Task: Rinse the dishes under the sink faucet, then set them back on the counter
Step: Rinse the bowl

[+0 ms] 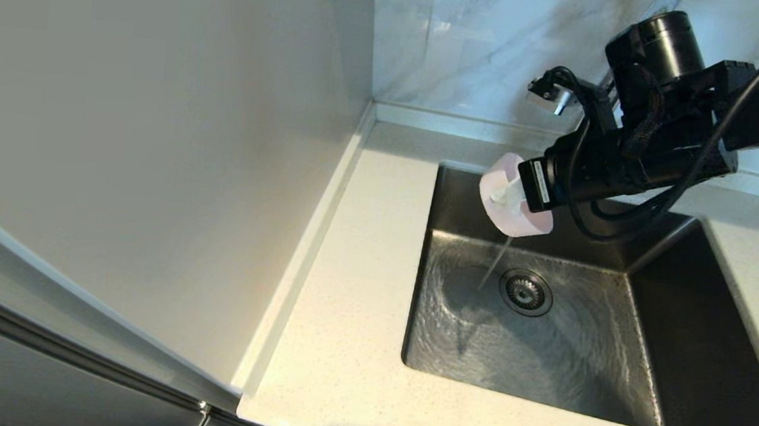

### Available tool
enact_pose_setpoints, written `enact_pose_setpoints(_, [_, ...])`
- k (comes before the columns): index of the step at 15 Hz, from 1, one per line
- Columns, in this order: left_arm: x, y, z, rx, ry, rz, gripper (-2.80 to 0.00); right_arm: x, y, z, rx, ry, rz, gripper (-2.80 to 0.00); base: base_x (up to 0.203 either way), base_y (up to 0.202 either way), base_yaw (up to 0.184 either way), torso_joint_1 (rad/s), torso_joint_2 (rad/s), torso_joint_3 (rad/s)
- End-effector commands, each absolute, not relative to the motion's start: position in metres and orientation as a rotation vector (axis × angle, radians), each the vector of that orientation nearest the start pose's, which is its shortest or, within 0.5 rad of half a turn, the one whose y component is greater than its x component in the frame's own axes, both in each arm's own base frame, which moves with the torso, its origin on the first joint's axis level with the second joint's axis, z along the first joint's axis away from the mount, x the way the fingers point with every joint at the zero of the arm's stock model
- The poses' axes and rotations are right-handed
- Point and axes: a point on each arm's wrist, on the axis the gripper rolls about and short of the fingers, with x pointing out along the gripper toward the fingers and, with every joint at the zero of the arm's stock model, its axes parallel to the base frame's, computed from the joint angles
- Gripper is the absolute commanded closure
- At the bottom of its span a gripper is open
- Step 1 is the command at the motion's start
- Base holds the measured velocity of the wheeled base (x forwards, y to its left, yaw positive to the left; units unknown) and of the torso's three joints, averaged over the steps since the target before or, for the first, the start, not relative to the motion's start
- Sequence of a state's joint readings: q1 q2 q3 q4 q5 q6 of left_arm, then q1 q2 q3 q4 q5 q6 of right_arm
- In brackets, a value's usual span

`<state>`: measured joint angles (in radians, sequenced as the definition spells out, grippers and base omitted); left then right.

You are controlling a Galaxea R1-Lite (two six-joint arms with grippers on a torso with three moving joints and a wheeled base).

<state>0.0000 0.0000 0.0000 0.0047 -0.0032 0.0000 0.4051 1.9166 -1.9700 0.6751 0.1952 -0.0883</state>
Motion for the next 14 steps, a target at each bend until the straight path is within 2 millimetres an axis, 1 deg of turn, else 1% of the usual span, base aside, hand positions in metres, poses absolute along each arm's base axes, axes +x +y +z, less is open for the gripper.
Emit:
enact_pose_setpoints(1, [-0.023, 0.000, 0.075, 0.000, 0.005, -0.004, 0.00, 0.333, 0.142, 0.300, -0.152, 0.620, 0.579, 0.00, 0.000, 0.000, 0.000, 0.000, 0.00, 0.000])
enact_pose_setpoints(4, [-0.023, 0.000, 0.075, 0.000, 0.005, -0.003, 0.00, 0.341, 0.131, 0.296, -0.144, 0.632, 0.539, 0.00, 0.000, 0.000, 0.000, 0.000, 0.00, 0.000])
enact_pose_setpoints(6, [-0.023, 0.000, 0.075, 0.000, 0.005, -0.003, 0.00, 0.345, 0.117, 0.297, -0.131, 0.630, 0.503, 0.00, 0.000, 0.000, 0.000, 0.000, 0.00, 0.000])
enact_pose_setpoints(14, [-0.023, 0.000, 0.075, 0.000, 0.005, -0.003, 0.00, 0.343, 0.049, 0.305, -0.051, 0.632, 0.376, 0.00, 0.000, 0.000, 0.000, 0.000, 0.00, 0.000])
